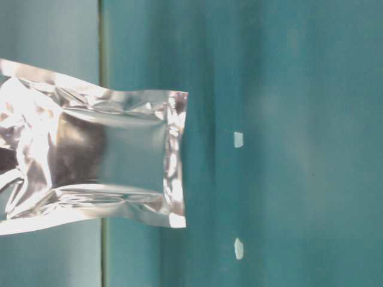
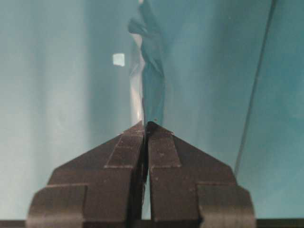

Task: Hand over the silver zip bag and make it stand upright.

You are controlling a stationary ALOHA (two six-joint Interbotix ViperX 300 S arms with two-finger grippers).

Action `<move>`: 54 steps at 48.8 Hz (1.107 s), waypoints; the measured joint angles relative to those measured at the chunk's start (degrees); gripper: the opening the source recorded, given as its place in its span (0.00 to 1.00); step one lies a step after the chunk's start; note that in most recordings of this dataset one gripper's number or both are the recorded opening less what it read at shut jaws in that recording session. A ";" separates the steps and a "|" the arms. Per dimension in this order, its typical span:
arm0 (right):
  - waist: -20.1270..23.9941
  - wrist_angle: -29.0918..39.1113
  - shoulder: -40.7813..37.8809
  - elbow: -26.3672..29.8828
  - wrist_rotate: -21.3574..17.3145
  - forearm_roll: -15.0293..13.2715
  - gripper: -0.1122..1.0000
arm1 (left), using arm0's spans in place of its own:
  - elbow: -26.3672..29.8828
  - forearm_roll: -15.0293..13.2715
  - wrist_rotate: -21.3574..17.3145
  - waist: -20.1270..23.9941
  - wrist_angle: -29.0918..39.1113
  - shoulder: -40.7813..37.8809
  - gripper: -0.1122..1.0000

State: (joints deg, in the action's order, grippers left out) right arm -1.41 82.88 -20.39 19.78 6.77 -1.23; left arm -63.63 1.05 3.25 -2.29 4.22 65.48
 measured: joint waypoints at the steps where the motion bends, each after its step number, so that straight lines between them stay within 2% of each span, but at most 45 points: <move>1: 0.09 -0.26 0.00 -0.44 0.09 0.00 0.11 | 0.00 0.00 0.44 -0.09 0.00 -0.09 0.10; 12: 0.97 -2.29 0.00 -3.60 0.44 0.00 0.11 | -0.44 0.00 1.58 0.00 0.09 -1.14 0.10; 36: 1.05 -5.01 0.00 -5.98 0.44 0.00 0.11 | -1.05 0.00 2.20 0.70 0.00 -4.13 0.10; 46: 1.05 -5.63 0.09 -6.15 0.35 0.00 0.11 | -1.67 0.00 9.05 1.05 -0.53 -5.10 0.10; 54: 1.05 -5.89 0.00 -6.15 0.44 0.00 0.11 | -2.46 0.00 11.43 0.70 -4.39 -7.73 0.10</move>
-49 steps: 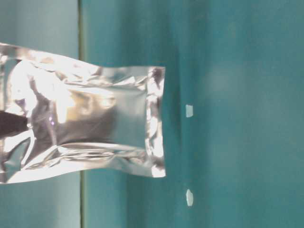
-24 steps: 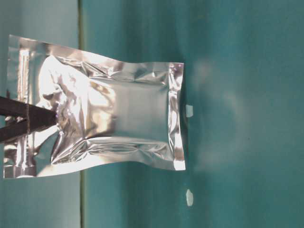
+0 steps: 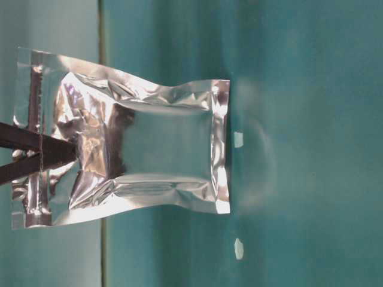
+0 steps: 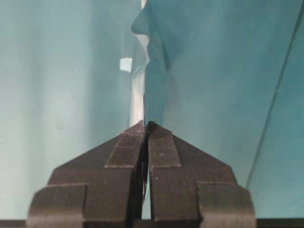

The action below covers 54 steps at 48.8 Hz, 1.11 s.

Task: Hand over the silver zip bag and make it stand upright.

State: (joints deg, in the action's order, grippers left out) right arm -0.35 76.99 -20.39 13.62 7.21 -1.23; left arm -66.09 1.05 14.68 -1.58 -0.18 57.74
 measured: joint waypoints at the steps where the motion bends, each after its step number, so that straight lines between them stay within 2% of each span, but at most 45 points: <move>1: 0.00 0.00 0.00 0.00 0.00 0.00 0.11 | -0.09 0.00 0.00 -0.18 -0.62 -0.53 0.10; 5: 0.00 0.00 0.00 0.00 -0.09 0.00 0.11 | -0.26 0.00 0.00 -0.44 -3.52 -2.64 0.11; 9: 0.00 0.00 0.09 0.00 0.00 0.00 0.11 | -0.44 0.09 0.62 -0.35 -5.80 -5.10 0.20; 14: 0.00 -0.09 0.09 -0.09 -0.09 0.00 0.11 | -0.53 0.00 0.88 -0.35 -7.91 -7.91 0.43; 20: 0.00 -0.09 0.00 -0.18 0.00 0.00 0.11 | -0.53 0.00 1.67 -0.35 -10.55 -10.37 0.78; 25: 0.09 -0.09 0.09 -0.18 0.00 0.00 0.11 | -0.44 0.00 2.37 -0.35 -12.83 -12.74 0.96; 36: 0.26 -0.44 0.09 -0.18 0.00 0.00 0.11 | -0.53 0.00 1.93 -0.35 -16.61 -21.45 0.96; 43: 0.35 -1.23 0.09 -0.18 -0.09 0.09 0.11 | -0.26 0.00 1.93 0.26 -22.24 -29.36 0.97; 54: 0.44 -1.49 0.00 -0.26 -0.09 0.00 0.11 | 3.25 0.00 1.85 0.44 -28.65 -42.19 0.97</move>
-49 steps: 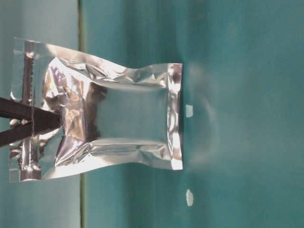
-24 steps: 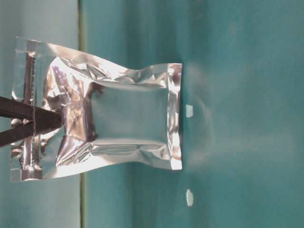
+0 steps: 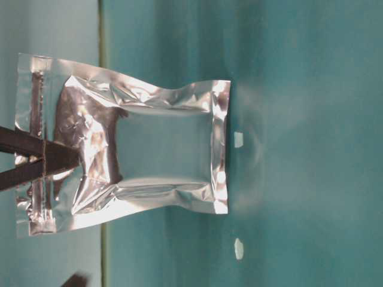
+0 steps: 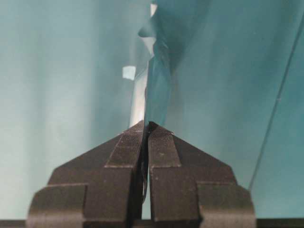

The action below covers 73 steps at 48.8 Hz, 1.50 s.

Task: Hand over the silver zip bag and make it stand upright.
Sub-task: 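Move the left gripper in toward the lower edge of the bag, then close the left gripper on the bag below the right gripper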

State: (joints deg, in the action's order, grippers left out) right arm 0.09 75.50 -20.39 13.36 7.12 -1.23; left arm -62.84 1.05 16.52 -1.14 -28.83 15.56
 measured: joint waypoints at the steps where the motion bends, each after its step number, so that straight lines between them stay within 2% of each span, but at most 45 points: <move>1: 0.00 -0.09 0.00 0.00 0.00 0.00 0.11 | 0.35 0.00 0.00 0.18 -0.26 -1.05 0.97; 11: 0.00 -0.09 0.00 -0.09 0.09 0.00 0.11 | 3.43 0.00 -1.58 2.02 -3.08 -8.70 0.97; 23: 0.00 -1.05 0.09 -0.35 0.00 0.00 0.11 | 7.38 0.00 -2.72 2.29 -5.89 -15.03 0.97; 39: 0.00 -2.37 0.26 -1.49 0.09 0.00 0.11 | 8.70 0.00 -2.11 2.29 -15.56 -23.12 0.97; 55: -0.26 -2.46 0.35 -1.93 0.09 0.00 0.11 | 13.10 0.00 -2.55 2.20 -16.70 -29.53 0.97; 73: -0.70 -2.46 0.35 -1.93 0.09 0.00 0.11 | 15.12 0.00 -2.55 2.90 -16.96 -31.82 0.94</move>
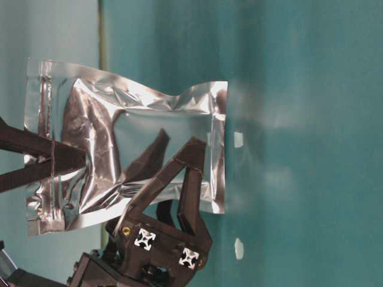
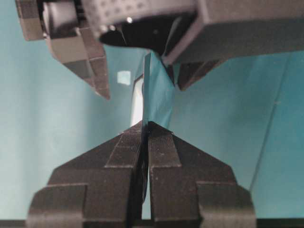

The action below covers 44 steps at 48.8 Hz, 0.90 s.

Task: Hand over the silver zip bag and make it stand upright.
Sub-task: 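Close the left gripper on the bag below the right gripper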

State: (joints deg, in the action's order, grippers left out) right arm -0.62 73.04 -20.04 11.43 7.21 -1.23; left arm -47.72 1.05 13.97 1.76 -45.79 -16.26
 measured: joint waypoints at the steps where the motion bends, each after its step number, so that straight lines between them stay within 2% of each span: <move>1: -0.09 0.00 0.09 0.00 0.00 0.00 0.11 | 0.00 0.00 0.00 0.09 0.09 0.00 0.92; 5: -0.18 0.00 0.09 0.00 0.00 0.00 0.11 | 0.00 0.09 0.00 0.09 0.09 -0.18 0.84; 14: -0.09 -0.09 0.09 -0.09 0.00 0.00 0.11 | 0.00 0.00 -0.53 0.18 0.09 -0.70 0.52; 18: -0.18 -0.18 0.09 -0.18 0.00 -0.18 0.11 | 0.00 0.00 -0.79 0.26 0.09 -0.79 0.42; 27: -0.18 -0.26 0.18 -0.26 -0.09 -0.18 0.11 | 0.00 0.09 -2.29 0.26 0.44 -0.88 0.41; 44: -0.18 -0.35 0.09 -0.26 0.00 -0.18 0.11 | 0.00 0.00 -2.72 0.26 1.41 -0.97 0.41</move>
State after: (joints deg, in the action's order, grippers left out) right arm -0.79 72.69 -19.95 11.16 7.21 -1.41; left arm -47.72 1.05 11.25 2.02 -44.38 -17.23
